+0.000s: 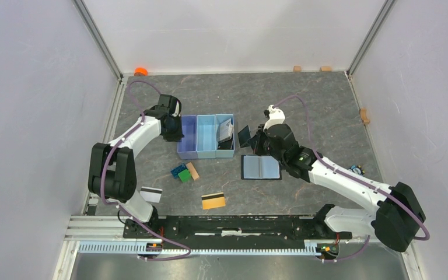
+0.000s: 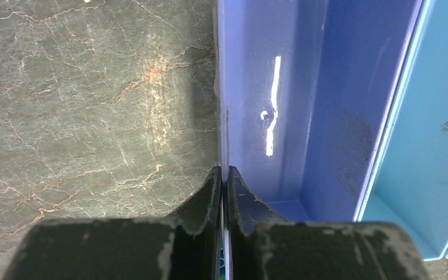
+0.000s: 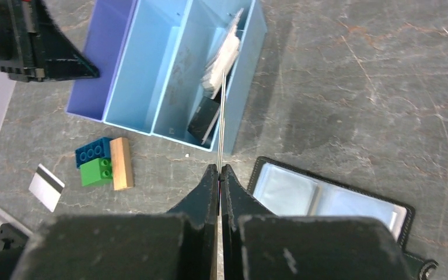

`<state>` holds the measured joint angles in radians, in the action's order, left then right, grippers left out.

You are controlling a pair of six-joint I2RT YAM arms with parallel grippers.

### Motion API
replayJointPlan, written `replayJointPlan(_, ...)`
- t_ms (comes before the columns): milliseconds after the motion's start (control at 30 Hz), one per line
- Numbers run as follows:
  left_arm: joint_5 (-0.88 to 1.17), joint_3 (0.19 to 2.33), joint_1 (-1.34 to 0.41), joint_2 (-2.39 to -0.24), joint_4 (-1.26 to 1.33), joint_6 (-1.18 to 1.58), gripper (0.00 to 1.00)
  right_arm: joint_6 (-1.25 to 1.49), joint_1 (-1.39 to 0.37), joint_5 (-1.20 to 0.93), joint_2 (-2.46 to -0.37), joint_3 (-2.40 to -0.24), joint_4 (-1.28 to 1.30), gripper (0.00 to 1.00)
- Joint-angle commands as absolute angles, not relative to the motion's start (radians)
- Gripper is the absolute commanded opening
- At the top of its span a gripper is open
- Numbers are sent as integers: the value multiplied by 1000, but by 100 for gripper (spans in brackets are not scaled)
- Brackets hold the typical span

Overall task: Put the credit cards into the card holder
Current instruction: Pick up the credit card from the storage box.

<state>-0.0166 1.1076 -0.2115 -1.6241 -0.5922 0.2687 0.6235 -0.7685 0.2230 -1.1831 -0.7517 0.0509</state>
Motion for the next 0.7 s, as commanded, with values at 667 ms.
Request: replayJointPlan(667, 73, 1094, -253, -1423, -447, 231, 53, 555, -769, 40, -1576, -993, -22, 0)
